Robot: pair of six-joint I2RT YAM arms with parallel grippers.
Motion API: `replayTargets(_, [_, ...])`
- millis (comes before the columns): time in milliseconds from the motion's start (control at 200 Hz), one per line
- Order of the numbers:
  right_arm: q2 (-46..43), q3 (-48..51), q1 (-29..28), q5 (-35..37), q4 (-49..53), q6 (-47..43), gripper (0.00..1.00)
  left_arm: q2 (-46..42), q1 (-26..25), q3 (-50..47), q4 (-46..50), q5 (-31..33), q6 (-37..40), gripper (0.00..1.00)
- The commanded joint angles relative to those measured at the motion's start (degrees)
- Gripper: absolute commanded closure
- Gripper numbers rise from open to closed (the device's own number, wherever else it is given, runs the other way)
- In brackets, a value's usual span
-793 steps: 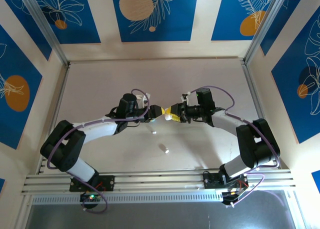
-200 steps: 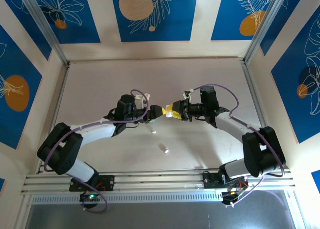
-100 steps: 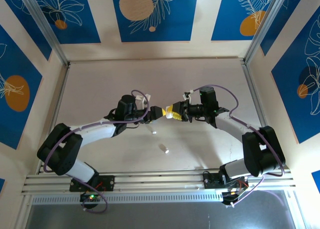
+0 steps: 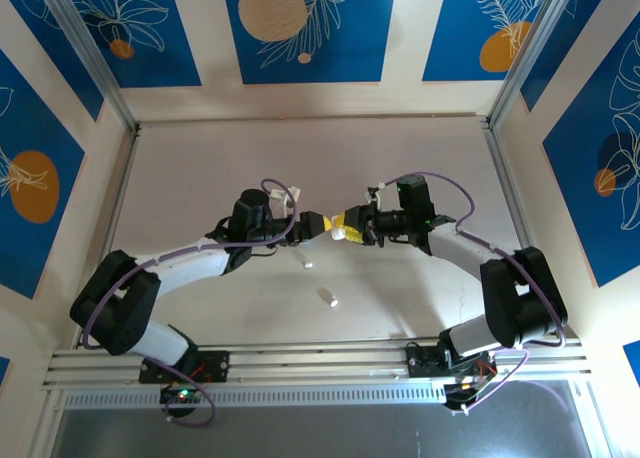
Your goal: Insert the wireless bluetooth earbuds into the charging case
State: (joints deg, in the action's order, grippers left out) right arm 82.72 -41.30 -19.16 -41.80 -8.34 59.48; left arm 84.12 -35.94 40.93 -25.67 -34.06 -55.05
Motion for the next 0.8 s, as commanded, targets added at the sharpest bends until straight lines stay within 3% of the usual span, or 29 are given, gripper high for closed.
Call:
replayTargets(0, [0.08,-0.22,-0.49,-0.91,-0.52,0.12,0.77,0.72,-0.7,1.35,-0.6,-0.26,0.65,0.35])
replayTargets(445, [0.43,-0.67,-1.74,-1.87,-2.98,2.1,0.77,3.58,-0.71,1.39,-1.19,-0.99,0.72,0.38])
replayTargets(790, [-1.33,-0.33,-1.15,-3.1,-4.48,3.84,0.77,3.5,0.69,-1.06,1.81,2.95,1.57,0.42])
